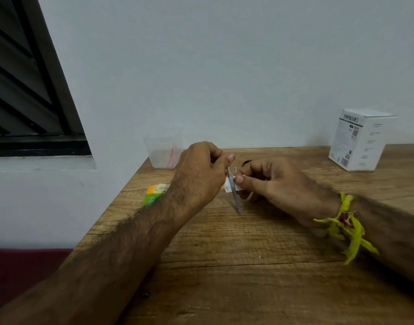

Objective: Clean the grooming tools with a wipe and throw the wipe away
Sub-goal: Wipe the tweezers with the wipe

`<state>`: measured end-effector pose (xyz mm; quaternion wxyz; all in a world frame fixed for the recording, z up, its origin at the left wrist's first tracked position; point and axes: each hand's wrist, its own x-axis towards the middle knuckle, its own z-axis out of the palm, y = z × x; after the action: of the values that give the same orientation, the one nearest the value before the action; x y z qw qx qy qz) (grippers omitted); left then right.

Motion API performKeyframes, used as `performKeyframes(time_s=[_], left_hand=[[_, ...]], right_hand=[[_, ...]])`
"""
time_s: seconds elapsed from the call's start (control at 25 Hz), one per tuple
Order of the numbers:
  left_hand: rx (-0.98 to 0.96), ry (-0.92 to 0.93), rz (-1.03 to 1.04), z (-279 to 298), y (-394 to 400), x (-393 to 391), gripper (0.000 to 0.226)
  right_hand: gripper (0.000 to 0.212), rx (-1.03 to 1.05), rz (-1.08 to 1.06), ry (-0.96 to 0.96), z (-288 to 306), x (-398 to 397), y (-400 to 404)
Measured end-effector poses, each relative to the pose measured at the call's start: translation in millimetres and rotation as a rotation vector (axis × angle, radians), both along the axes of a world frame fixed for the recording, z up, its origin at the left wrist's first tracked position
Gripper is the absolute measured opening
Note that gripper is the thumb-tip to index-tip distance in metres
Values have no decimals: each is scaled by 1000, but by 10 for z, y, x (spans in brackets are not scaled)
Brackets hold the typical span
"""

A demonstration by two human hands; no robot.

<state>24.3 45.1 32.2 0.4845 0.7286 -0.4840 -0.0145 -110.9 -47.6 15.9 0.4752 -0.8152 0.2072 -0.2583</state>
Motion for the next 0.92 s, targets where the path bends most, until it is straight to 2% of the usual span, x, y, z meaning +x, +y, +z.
performKeyframes(time_s=[0.16,0.32,0.48,0.64,0.8,0.92], left_hand=[[-46,-13,23,1,-1,-21,19],[-60,-12,23,-18,-5,-24,16],[-61,-5,7,-67,-15,-45,16],[-57,-7,20,-57,-22,-29,17],[-62,-21,9,-45,-11,-27,16],[-51,-33,17,-36,-6,-12,17]], right_hand=[[11,-8,-21,-65,-24,14,49],[8,-136,-5,-91,-50,13,70],[11,58,-101,-201,-75,42,51],[12,-24,-76,-118,-61,19,17],[12,-64,-81,-144,-40,20,40],[13,-242,-43,-45,-40,-9,54]])
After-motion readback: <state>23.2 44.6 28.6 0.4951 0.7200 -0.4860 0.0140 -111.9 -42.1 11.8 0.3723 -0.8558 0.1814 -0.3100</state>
